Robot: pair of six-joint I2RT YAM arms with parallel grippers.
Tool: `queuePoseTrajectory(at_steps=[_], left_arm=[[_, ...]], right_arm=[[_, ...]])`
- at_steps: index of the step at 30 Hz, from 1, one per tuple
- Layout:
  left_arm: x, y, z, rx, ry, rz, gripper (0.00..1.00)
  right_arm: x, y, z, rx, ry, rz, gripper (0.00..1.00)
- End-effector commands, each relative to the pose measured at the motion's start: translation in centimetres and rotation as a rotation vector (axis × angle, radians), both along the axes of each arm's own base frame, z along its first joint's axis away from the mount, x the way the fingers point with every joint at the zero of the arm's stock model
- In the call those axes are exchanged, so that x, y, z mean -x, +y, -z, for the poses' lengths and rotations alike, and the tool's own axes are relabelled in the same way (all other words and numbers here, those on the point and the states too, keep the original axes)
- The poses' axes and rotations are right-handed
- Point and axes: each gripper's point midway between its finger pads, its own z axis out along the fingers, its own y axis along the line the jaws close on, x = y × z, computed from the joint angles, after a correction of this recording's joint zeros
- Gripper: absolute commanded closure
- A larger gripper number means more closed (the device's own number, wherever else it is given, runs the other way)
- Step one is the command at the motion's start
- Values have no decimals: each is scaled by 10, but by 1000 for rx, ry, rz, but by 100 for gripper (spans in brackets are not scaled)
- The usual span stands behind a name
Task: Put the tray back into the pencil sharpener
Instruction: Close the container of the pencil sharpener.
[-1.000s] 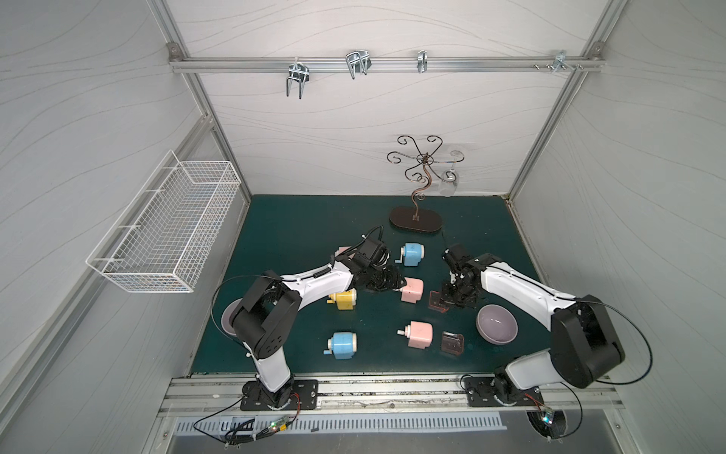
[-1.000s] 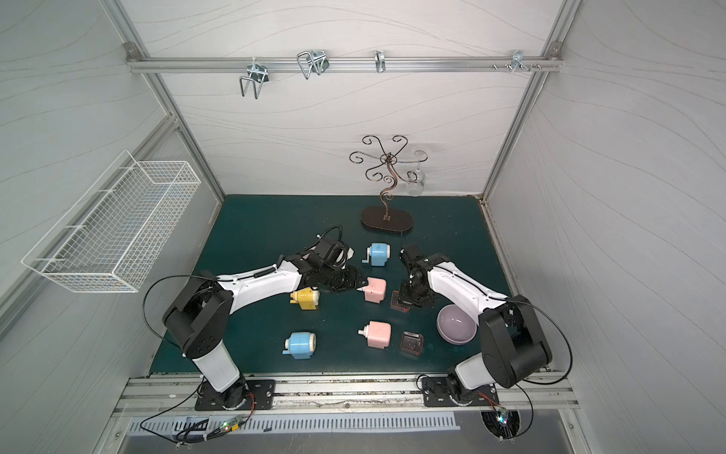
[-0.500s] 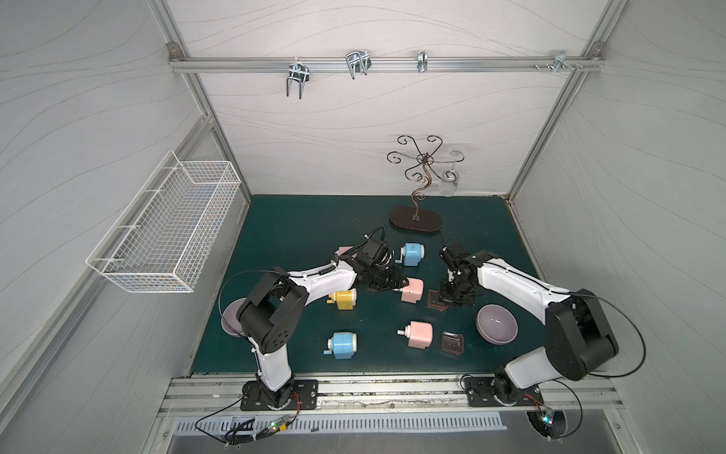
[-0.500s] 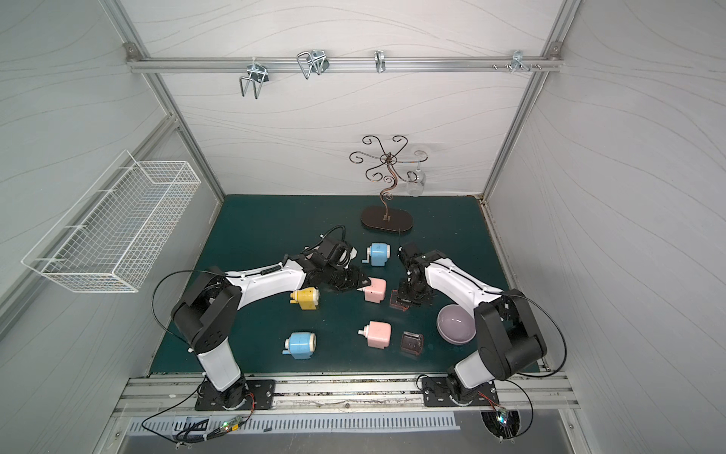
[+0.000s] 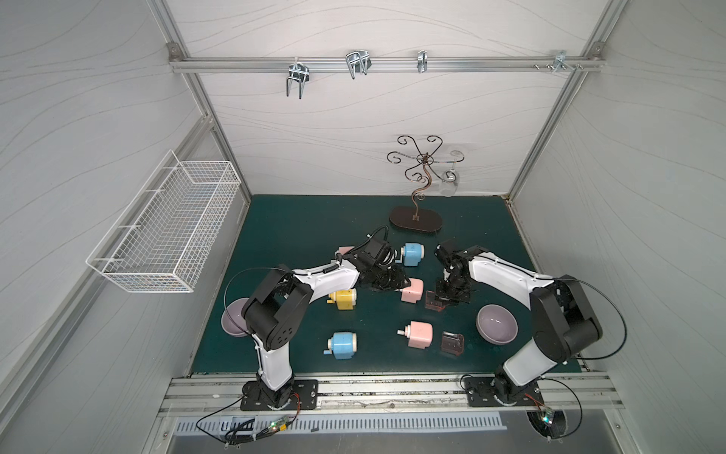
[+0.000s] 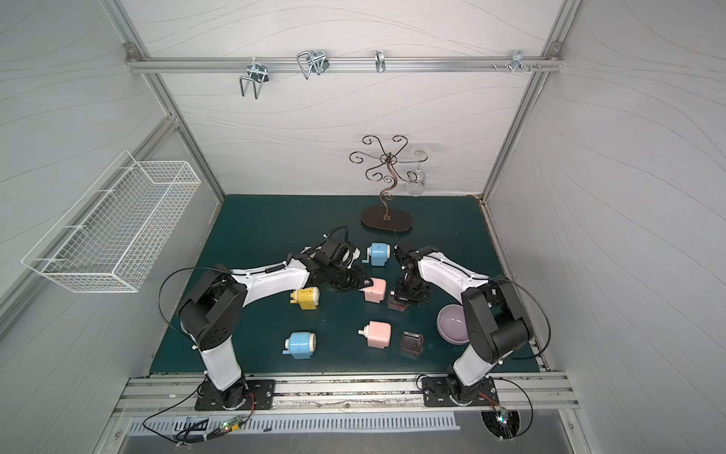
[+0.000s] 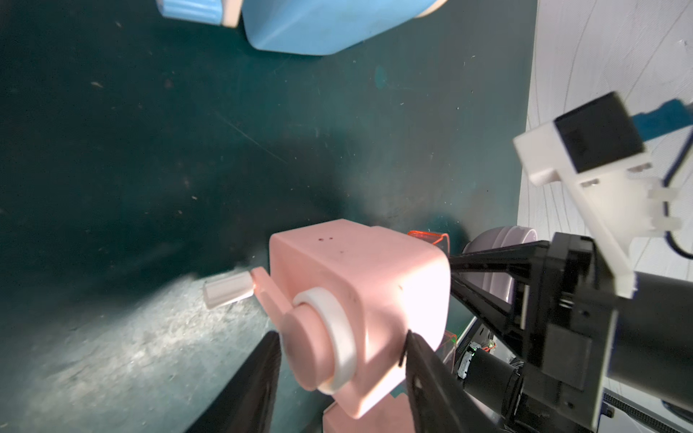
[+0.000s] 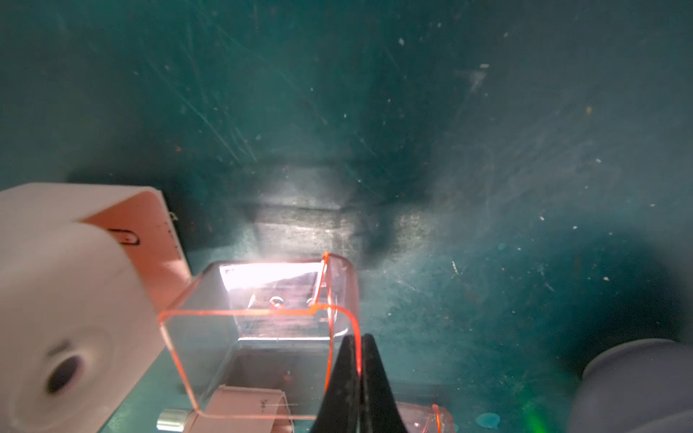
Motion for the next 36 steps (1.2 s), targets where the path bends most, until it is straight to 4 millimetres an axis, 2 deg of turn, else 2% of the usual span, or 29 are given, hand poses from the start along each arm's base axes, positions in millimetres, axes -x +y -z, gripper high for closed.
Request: queuePoseTrajectory(at_steps=[1, 12, 36], left_arm=[[-9, -15, -14, 45, -47, 29, 45], [-6, -17, -10, 42, -37, 41, 46], [-5, -23, -7, 46, -26, 56, 46]], right_arm=[[3, 4, -1, 0, 28, -18, 100], [-2, 7, 2, 13, 65, -28, 100], [-9, -1, 14, 101, 102, -17, 100]])
